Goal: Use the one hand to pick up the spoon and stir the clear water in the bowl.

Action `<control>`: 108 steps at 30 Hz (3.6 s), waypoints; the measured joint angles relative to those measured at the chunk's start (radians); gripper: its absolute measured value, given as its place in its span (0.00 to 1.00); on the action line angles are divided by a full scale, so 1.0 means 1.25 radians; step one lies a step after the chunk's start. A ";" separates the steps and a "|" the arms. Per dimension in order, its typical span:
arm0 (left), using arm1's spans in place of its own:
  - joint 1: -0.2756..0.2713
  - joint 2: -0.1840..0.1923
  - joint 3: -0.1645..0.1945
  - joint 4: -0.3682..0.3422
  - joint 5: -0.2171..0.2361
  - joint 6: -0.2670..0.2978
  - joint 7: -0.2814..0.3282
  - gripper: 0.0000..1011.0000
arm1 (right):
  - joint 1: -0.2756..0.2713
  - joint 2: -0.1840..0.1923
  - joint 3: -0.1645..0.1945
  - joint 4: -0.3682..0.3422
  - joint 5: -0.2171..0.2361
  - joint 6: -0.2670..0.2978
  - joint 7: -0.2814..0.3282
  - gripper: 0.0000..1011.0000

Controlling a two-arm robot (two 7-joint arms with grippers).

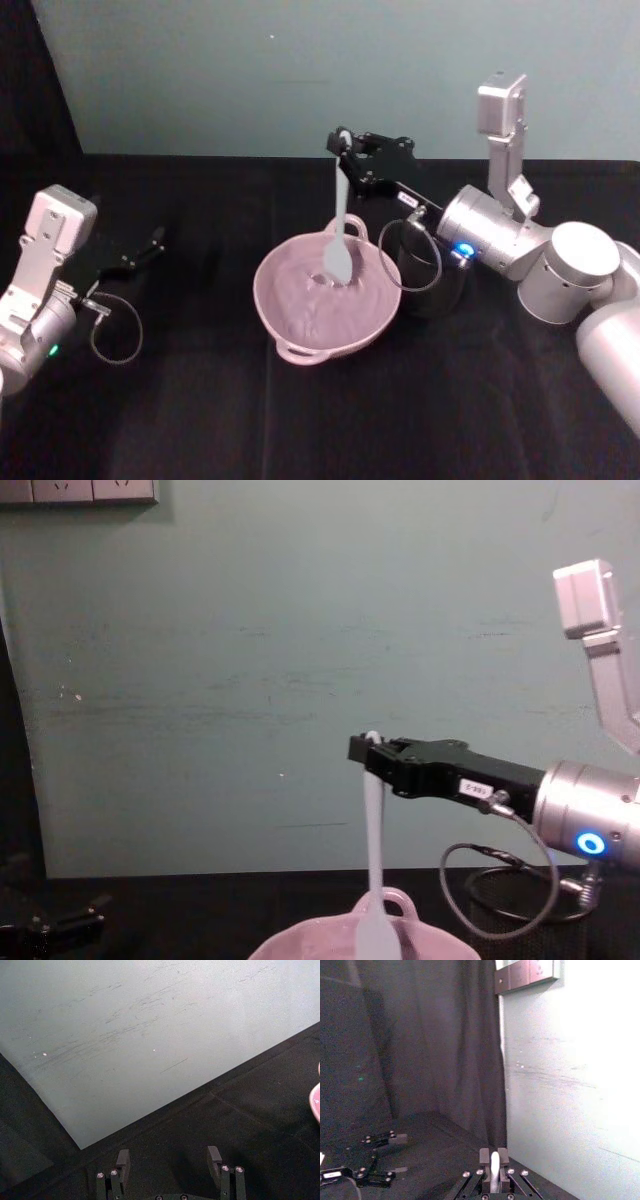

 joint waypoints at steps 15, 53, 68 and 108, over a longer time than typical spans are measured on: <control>0.000 0.000 0.000 0.000 0.000 0.000 0.000 1.00 | -0.065 0.047 0.018 -0.143 -0.021 0.021 -0.032 0.10; 0.000 0.000 0.000 0.000 0.000 0.000 0.000 1.00 | -0.116 0.116 0.063 -0.368 0.028 0.059 -0.065 0.10; 0.000 0.000 0.000 0.000 0.000 0.000 0.000 1.00 | -0.176 0.198 0.156 -0.417 0.113 0.125 -0.107 0.10; 0.000 0.000 0.000 0.000 0.000 0.000 0.000 1.00 | -0.148 0.152 0.138 -0.140 0.331 0.187 -0.077 0.10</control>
